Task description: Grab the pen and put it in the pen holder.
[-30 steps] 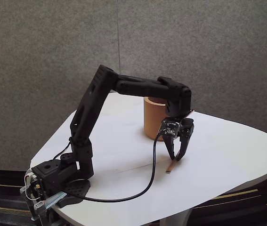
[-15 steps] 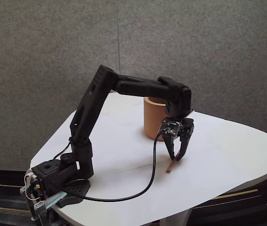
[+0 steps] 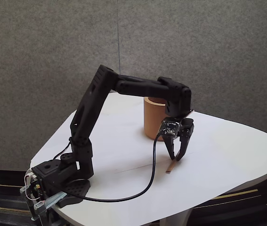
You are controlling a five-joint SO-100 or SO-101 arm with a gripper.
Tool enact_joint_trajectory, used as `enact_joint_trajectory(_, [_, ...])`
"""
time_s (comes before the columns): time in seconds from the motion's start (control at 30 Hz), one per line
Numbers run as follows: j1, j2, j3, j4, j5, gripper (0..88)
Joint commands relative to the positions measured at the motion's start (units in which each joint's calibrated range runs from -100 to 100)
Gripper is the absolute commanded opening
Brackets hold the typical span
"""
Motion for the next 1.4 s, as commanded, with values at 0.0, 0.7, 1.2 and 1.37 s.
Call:
enact_joint_trajectory(0.0, [0.3, -5.6, -1.1, 0.5, 0.3, 0.6])
enact_joint_trajectory(0.7, [0.3, -36.4, -1.1, 5.3, 9.1, 0.6])
enact_joint_trajectory(1.2, [-0.5, -51.3, -1.0, 5.1, 27.4, 0.6])
enact_joint_trajectory(1.37, [-0.6, -51.3, -0.3, -6.5, 39.1, 0.6])
